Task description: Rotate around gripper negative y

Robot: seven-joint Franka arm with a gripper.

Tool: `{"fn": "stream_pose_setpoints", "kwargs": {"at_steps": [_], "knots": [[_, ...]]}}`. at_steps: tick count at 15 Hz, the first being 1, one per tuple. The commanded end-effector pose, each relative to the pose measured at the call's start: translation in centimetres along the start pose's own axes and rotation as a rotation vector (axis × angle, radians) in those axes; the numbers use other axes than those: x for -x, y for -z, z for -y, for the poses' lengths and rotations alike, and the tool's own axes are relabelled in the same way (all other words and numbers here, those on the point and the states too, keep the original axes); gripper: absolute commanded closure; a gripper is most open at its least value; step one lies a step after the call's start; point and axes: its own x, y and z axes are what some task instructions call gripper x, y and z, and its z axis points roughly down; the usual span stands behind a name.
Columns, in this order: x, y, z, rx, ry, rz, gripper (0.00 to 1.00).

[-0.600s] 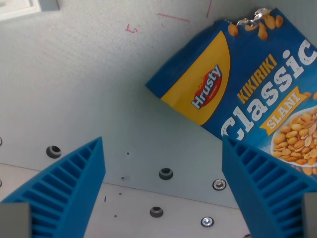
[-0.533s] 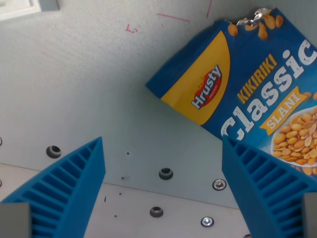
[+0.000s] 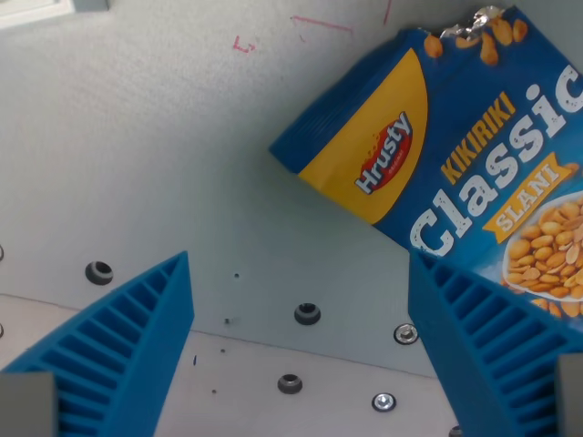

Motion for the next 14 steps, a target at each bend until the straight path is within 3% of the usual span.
{"fn": "stream_pose_setpoints", "kwargs": {"at_steps": [1,14], "knots": [[-0.23,0.5,-0.09,0.006,0.0,0.115,0.0],[-0.23,0.5,-0.09,0.006,-0.001,0.289,0.0]]}}
